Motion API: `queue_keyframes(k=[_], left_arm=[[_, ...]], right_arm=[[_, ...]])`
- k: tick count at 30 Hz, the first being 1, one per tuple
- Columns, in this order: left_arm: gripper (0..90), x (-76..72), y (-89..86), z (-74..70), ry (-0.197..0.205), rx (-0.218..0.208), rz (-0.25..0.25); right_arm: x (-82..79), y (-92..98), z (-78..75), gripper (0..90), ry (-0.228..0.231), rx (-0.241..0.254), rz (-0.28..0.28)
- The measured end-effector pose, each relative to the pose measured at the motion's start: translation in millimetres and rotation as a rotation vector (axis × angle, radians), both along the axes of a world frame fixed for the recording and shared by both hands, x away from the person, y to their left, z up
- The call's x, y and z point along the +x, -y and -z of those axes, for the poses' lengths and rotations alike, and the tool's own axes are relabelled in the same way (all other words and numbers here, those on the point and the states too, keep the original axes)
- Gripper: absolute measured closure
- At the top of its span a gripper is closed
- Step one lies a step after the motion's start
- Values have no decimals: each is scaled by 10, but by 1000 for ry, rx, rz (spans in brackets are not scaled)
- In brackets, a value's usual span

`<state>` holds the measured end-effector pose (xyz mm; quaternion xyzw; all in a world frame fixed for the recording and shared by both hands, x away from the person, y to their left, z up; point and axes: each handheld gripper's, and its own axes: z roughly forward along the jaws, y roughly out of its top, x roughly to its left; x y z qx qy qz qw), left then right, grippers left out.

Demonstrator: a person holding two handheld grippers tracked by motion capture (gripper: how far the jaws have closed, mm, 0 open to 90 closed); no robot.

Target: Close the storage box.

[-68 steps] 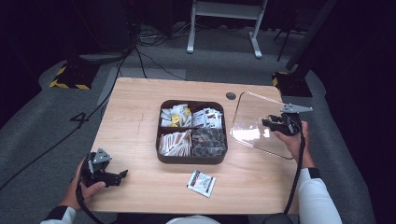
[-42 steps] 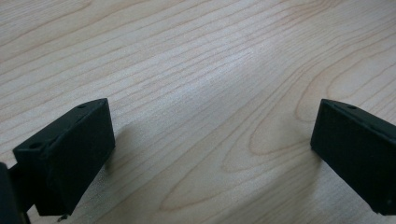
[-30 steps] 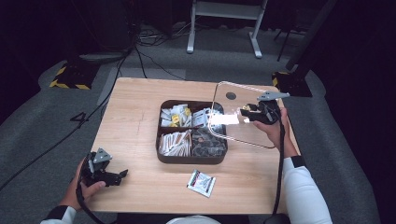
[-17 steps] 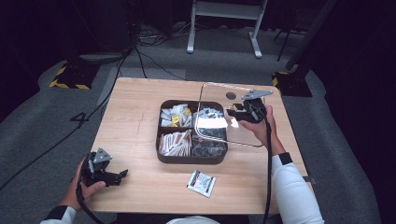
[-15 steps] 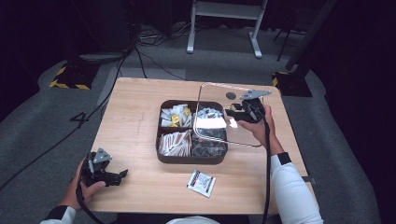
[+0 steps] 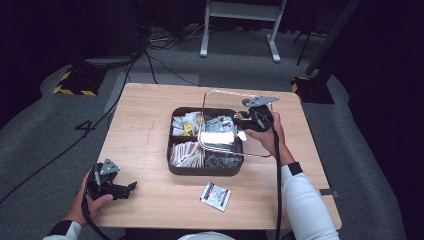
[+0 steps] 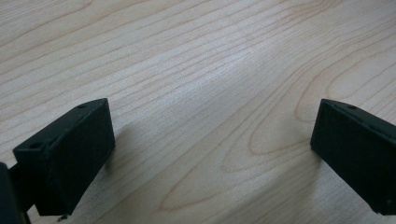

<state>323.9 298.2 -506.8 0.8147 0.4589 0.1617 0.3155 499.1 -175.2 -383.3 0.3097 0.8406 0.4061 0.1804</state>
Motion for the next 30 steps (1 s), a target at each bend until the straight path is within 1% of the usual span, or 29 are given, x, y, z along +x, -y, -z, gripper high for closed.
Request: queue_keyframes(k=[1,7,11,12,18,22,28,30], left_arm=[[0,0,0,0,0,0,0],[0,-1,1,0,0,-1,-2],[0,0,0,0,0,0,0],[0,-1,1,0,0,-1,-2],[0,-1,1,0,-1,-1,-2],[0,-3,3,1,0,-2,-5],[0,-3,3,0,-1,-2,-5],[0,-2,2,0,0,-1,-4]], right_arm=[[3,-39,6,589,0,-3,-5],[10,-126,21,589,1,-10,-11],[20,-181,36,589,-2,-4,-14],[25,-216,46,589,-1,-12,-15],[36,-287,66,589,-6,-11,-22],[40,-384,93,589,-9,-21,-35],[43,-484,121,589,-16,-20,-45],[40,-557,142,589,-16,-33,-54]])
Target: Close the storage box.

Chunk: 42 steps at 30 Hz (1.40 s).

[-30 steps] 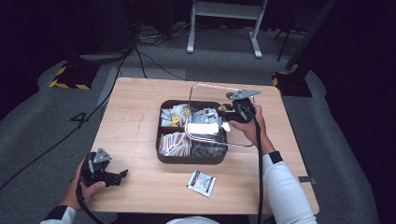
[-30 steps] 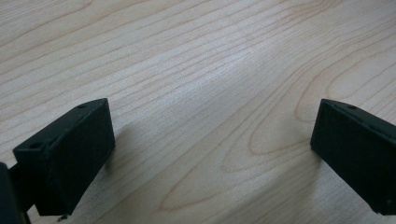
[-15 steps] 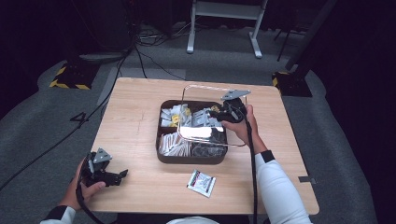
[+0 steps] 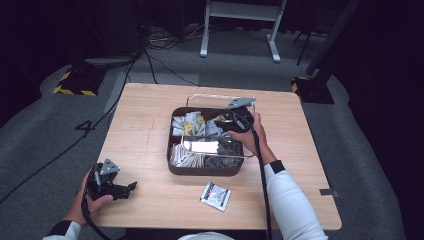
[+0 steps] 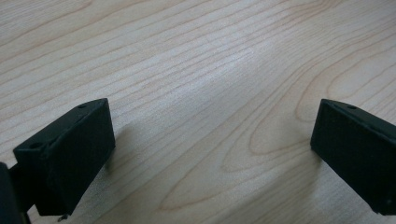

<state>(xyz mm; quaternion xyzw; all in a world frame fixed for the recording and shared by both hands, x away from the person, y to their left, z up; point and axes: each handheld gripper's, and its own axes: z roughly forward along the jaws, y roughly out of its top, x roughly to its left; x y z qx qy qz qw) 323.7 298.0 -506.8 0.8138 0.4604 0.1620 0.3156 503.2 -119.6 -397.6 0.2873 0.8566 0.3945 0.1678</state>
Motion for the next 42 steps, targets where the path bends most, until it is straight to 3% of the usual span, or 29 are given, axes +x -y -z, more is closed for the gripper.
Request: queue_keyframes(k=[21,42], left_arm=[[0,-2,2,0,0,-1,-3],[0,-5,2,0,-1,0,-5]], right_arm=[[23,-349,279,589,-51,-18,-39],[-69,-446,378,589,-61,-27,-48]])
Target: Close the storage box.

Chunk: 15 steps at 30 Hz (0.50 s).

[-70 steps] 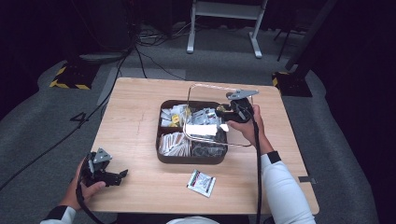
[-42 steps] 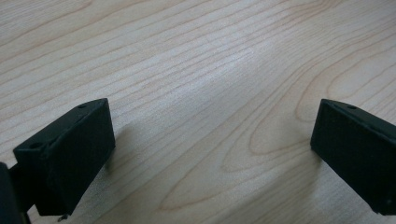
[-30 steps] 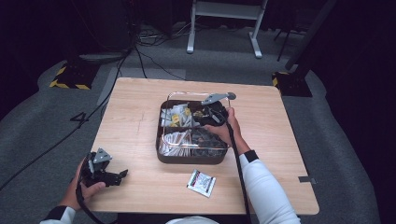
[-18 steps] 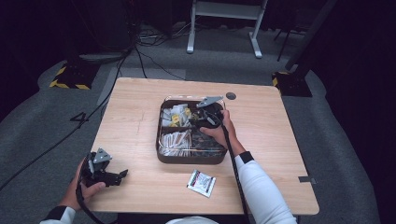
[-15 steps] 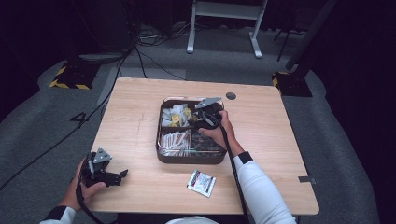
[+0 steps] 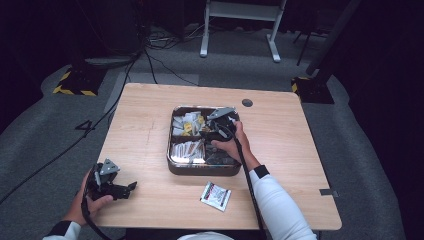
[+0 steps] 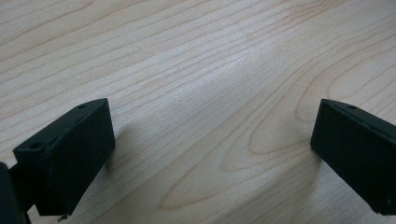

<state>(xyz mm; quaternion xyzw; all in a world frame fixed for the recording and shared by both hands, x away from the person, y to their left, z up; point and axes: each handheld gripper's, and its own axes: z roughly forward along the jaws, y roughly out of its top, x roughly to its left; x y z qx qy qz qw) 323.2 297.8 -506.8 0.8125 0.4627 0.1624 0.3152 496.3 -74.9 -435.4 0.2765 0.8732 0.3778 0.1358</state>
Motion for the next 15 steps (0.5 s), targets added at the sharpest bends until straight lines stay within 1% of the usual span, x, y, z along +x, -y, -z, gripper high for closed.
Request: queue_keyframes(k=[3,7,9,11,15], left_arm=[[0,0,1,2,3,0,0],[1,-1,1,2,2,-1,-1],[0,-2,1,3,3,-2,-1],[0,-1,1,3,2,-2,-1],[0,-4,1,2,2,-1,-2]], right_arm=[[-21,-13,-6,589,7,-11,2],[-32,1,0,588,5,-1,-2],[-74,-14,10,587,10,-19,-2],[-84,-17,19,587,14,-22,2],[-83,-11,26,586,10,-11,2]])
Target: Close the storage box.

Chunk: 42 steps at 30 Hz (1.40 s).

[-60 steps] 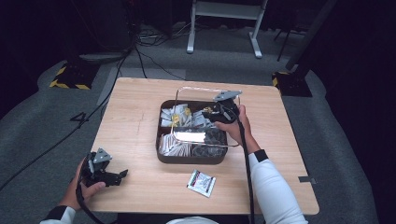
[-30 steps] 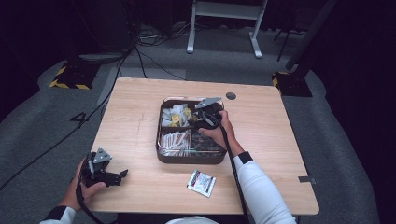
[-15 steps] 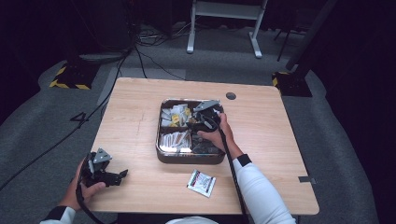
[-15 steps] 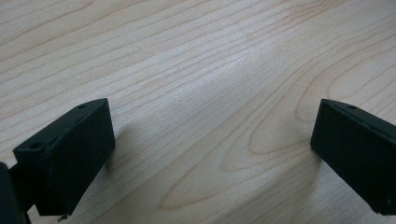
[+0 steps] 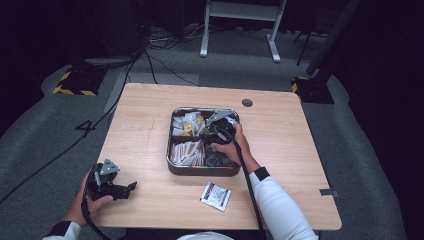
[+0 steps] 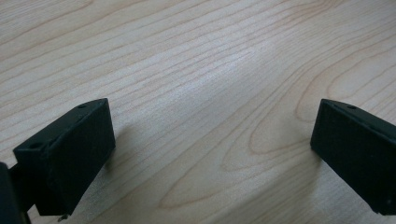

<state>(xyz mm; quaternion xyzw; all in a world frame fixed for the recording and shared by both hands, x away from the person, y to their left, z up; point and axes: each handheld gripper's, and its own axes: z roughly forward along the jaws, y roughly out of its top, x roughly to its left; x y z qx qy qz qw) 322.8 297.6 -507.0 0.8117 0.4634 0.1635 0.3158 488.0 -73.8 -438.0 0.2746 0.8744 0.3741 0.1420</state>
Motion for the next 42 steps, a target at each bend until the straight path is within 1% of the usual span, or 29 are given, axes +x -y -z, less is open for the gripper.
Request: queue_keyframes(k=[6,10,15,16,18,19,20,22,23,26,28,32,36,39,41,42], left_arm=[[1,0,1,0,0,-1,-1],[0,0,0,0,0,0,0],[0,0,1,0,0,-1,-1],[0,0,0,0,0,0,0],[0,0,1,0,0,-1,-1],[0,0,1,0,0,-1,-1],[0,0,1,0,0,-1,-1],[0,0,1,0,0,-1,-1],[0,0,0,0,0,0,0],[0,0,1,0,0,-1,-1],[0,0,0,0,0,0,0],[1,0,0,0,0,0,0],[0,0,0,0,0,0,0],[0,0,0,0,0,0,0],[0,0,1,0,0,-1,-1],[0,0,0,0,0,0,0]], right_arm=[[4,-2,3,584,5,2,-6],[16,19,5,582,-3,13,-18],[28,36,5,530,-5,21,-58],[28,36,5,530,-5,21,-58],[29,36,5,501,-6,19,-72],[27,37,0,466,-3,19,-84],[27,37,0,466,-3,19,-84],[16,40,-18,420,3,38,-80],[12,41,-27,393,12,38,-80],[0,30,-38,339,18,22,-90],[-5,15,-38,314,23,17,-83],[-18,-7,-41,251,20,17,-97],[-16,2,-50,203,15,39,-95],[-19,-11,-45,197,13,29,-93],[-25,-23,-38,186,3,29,-101],[-29,-27,-38,185,7,20,-105]])
